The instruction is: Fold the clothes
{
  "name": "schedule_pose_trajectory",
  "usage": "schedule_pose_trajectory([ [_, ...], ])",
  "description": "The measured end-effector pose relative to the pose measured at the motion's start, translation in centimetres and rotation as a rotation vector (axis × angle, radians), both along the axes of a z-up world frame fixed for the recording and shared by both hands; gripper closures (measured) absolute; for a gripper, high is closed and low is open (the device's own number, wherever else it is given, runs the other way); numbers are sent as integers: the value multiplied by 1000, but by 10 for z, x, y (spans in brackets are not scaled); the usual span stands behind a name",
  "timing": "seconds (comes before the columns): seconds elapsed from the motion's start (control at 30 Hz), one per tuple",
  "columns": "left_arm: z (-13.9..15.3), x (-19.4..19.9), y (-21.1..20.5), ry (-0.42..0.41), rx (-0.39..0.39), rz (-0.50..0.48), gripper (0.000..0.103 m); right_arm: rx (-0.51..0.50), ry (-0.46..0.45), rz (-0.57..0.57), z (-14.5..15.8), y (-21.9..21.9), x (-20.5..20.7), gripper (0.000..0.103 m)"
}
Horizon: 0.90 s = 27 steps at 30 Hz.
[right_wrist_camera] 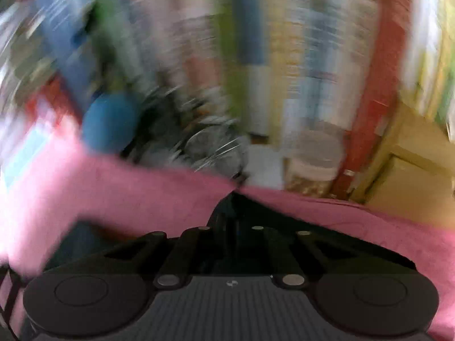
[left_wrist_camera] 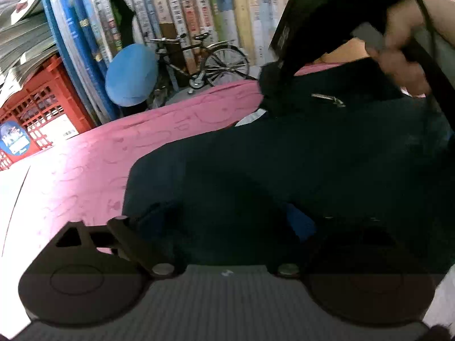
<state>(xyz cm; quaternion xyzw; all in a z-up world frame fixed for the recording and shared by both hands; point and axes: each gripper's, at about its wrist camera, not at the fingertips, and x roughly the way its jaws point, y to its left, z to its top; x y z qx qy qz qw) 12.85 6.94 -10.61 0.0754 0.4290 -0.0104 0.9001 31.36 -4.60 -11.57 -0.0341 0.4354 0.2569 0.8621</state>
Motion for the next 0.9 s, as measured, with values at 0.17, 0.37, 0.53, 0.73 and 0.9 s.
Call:
schedule_pose_trajectory([
  [0.17, -6, 1, 15, -23, -86, 42, 0, 235, -44, -200, 34, -53, 24, 90],
  [0.37, -9, 0, 15, -75, -105, 69, 0, -58, 2, 174, 27, -6, -18, 26],
  [0.53, -10, 3, 18, -88, -112, 71, 0, -83, 40, 68, -12, 8, -13, 93],
  [0.73, -6, 18, 27, -32, -135, 100, 0, 34, 21, -23, -15, -9, 2, 91],
  [0.9, 8, 14, 39, -10, -137, 156, 0, 115, -85, -181, 25, -64, -22, 43],
])
